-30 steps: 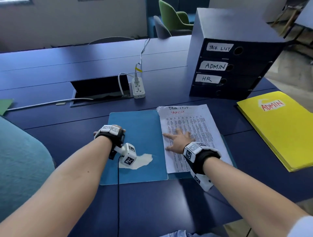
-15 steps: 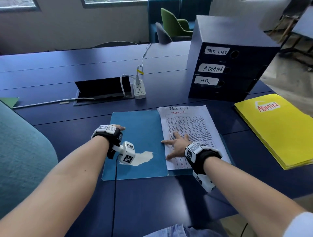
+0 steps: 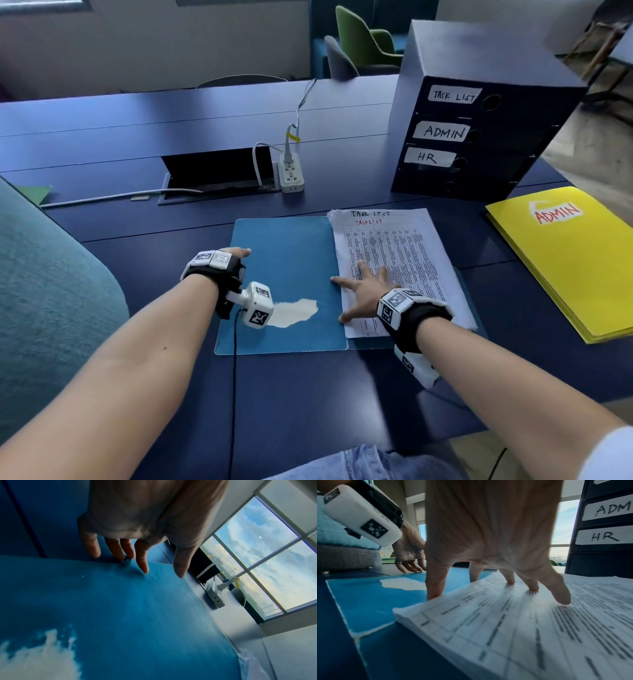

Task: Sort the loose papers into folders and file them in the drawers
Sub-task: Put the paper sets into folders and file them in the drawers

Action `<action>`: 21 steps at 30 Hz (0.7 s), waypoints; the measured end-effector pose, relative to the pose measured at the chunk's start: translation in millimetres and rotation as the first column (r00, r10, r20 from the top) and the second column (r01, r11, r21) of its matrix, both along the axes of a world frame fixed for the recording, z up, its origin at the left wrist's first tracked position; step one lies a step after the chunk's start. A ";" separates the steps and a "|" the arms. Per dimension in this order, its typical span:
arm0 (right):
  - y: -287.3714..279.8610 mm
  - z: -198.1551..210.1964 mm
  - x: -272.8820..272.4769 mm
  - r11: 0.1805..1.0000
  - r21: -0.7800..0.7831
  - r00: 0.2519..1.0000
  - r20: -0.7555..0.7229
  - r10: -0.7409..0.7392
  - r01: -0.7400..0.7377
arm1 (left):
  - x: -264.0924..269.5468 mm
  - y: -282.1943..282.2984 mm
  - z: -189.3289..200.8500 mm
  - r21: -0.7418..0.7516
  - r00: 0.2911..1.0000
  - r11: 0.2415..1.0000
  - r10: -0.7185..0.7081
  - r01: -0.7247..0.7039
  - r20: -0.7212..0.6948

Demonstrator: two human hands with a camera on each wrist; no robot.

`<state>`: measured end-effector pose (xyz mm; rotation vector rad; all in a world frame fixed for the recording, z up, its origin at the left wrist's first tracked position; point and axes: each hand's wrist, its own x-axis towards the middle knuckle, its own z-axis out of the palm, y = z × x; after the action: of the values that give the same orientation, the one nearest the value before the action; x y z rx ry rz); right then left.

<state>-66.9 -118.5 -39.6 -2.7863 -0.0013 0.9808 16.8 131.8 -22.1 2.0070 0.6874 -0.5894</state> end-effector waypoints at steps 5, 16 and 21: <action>13.3 3.1 8.3 1.000 0.014 0.996 0.086 0.017 -0.019 | 2.7 -4.2 12.1 -0.009 0.999 0.999 -0.043 0.043 -0.001; 32.4 29.6 107.6 0.997 -0.040 0.978 0.193 0.074 -0.067 | 53.1 1.2 2.6 0.388 0.931 0.847 -0.338 0.364 -0.134; 45.1 29.5 150.2 0.990 -0.096 0.964 0.236 0.124 -0.104 | 78.2 1.7 -4.3 0.487 0.870 0.728 -0.464 0.482 -0.167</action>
<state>83.3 -73.4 -10.1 -2.9929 -0.1604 0.6714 95.0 133.4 -26.4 2.7265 0.3563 -0.7996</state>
